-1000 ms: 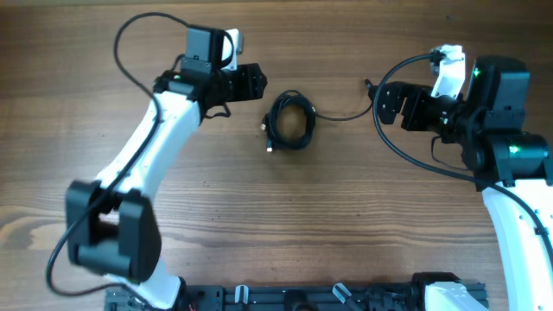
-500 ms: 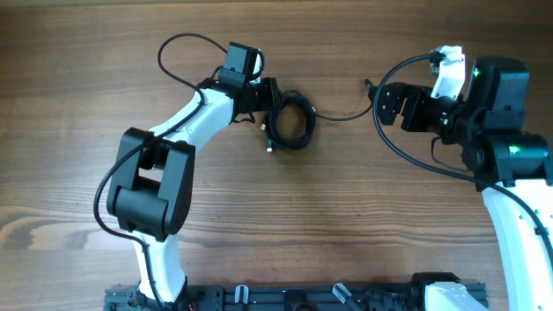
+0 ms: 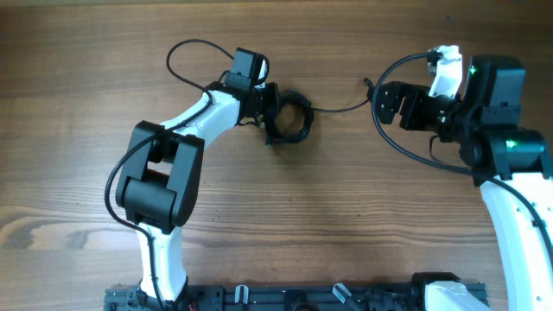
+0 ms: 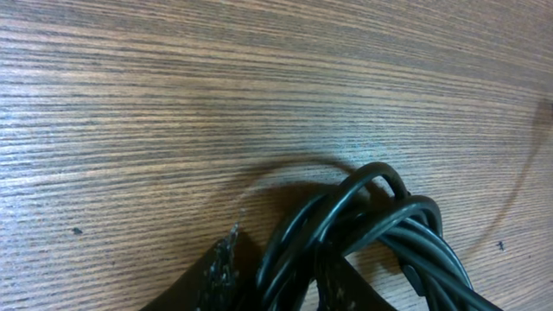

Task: Untangle cables

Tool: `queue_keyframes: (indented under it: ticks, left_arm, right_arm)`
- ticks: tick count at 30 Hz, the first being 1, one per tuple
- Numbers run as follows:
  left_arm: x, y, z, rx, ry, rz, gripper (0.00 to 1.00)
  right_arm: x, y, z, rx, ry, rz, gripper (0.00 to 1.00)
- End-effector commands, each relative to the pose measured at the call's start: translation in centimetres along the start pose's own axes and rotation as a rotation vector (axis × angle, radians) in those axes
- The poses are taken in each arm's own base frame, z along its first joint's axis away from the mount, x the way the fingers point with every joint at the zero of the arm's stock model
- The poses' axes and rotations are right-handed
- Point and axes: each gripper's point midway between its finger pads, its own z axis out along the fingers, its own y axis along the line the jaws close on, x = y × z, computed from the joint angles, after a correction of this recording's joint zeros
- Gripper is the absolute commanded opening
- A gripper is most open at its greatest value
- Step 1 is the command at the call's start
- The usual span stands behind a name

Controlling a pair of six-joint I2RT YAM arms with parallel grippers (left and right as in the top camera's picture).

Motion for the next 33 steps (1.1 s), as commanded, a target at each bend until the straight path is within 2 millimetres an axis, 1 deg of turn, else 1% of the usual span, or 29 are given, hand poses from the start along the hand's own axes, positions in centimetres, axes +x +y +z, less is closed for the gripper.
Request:
queue_keyframes:
  ticks: [1,2,3,4,5,6,7,9,10,12,14,16,17,18,19,20,22,23,26,27,28,30,33]
  left_arm:
    - [1.5,0.6,0.7,-0.014,0.061,-0.012,0.28]
    - [2.1,0.4,0.7,0.0,0.091,-0.018,0.24]
    - [2.5,0.2,0.6,0.01,0.108,-0.022,0.12]
    - [2.6,0.1,0.3,0.021,0.119,-0.029,0.04]
    - [2.3,-0.1,-0.2,0.039,0.119,-0.045,0.04]
    - [1.6,-0.4,-1.2,0.07,0.109,-0.085,0.04]
    - [-0.3,-1.1,-3.6,0.129,0.069,-0.13,0.04]
    - [-2.5,-2.1,-7.1,0.215,0.018,-0.142,0.04]
    - [-3.6,-3.2,-9.7,0.295,-0.003,-0.136,0.04]
    - [-4.5,-5.1,-13.4,0.421,-0.02,-0.114,0.04]
    - [-4.6,-7.2,-16.7,0.529,-0.027,-0.074,0.04]
    - [-4.4,-9.0,-19.2,0.61,-0.028,-0.035,0.04]
    - [-4.3,-9.5,-20.0,0.63,-0.03,-0.023,0.04]
    - [-4.1,-10.1,-20.8,0.662,-0.025,-0.009,0.04]
    - [-3.7,-10.6,-21.4,0.696,-0.009,0.0,0.04]
    - [-3.2,-11.3,-22.0,0.75,0.024,0.012,0.04]
    - [-2.8,-11.7,-22.5,0.789,0.045,0.022,0.04]
    - [-2.3,-12.4,-23.2,0.844,0.073,0.039,0.04]
    - [-1.5,-13.8,-25.3,0.985,0.115,0.11,0.04]
    - [-1.1,-14.5,-26.6,1.061,0.129,0.162,0.04]
    - [-0.9,-14.8,-27.2,1.097,0.138,0.186,0.04]
    - [-0.9,-14.9,-27.3,1.103,0.153,0.17,0.04]
    - [-0.9,-14.9,-27.3,1.1,0.164,0.151,0.04]
  right_arm:
    - [-0.6,0.0,0.1,0.0,-0.004,0.012,0.99]
    - [-0.6,0.0,0.1,0.0,-0.004,0.012,0.99]
    - [-0.6,0.0,0.1,0.0,-0.006,0.011,0.99]
    - [-0.7,0.0,0.1,-0.001,-0.008,0.016,0.99]
    - [-0.7,0.0,0.1,-0.002,-0.008,0.032,0.99]
    - [-0.7,0.2,0.1,-0.011,-0.007,0.03,0.99]
    - [-0.7,1.0,0.1,-0.051,-0.005,0.023,0.97]
    - [-0.9,2.2,0.2,-0.104,-0.009,0.004,0.95]
    - [-1.1,3.0,0.3,-0.135,-0.015,-0.015,0.93]
    - [-1.1,4.6,0.5,-0.173,-0.02,-0.035,0.89]
    - [-1.0,6.6,0.9,-0.217,-0.023,-0.053,0.86]
    - [-0.9,8.1,1.3,-0.251,-0.02,-0.057,0.85]
    - [-0.8,8.6,1.5,-0.262,-0.016,-0.055,0.84]
    - [-0.6,9.0,2.2,-0.273,-0.002,-0.047,0.82]
    - [-0.4,8.9,2.8,-0.273,0.012,-0.031,0.81]
    - [-0.1,8.3,4.4,-0.261,0.045,0.009,0.79]
    - [0.2,8.0,5.4,-0.265,0.07,0.031,0.79]
    - [0.5,8.2,6.2,-0.296,0.097,0.055,0.76]
    - [0.7,8.5,7.6,-0.336,0.134,0.13,0.71]
    - [0.5,8.9,7.9,-0.367,0.142,0.149,0.7]
    - [0.3,9.2,8.0,-0.391,0.144,0.164,0.68]
    - [-0.3,9.7,8.0,-0.412,0.125,0.169,0.66]
    - [0.1,10.4,8.1,-0.424,0.133,0.156,0.64]
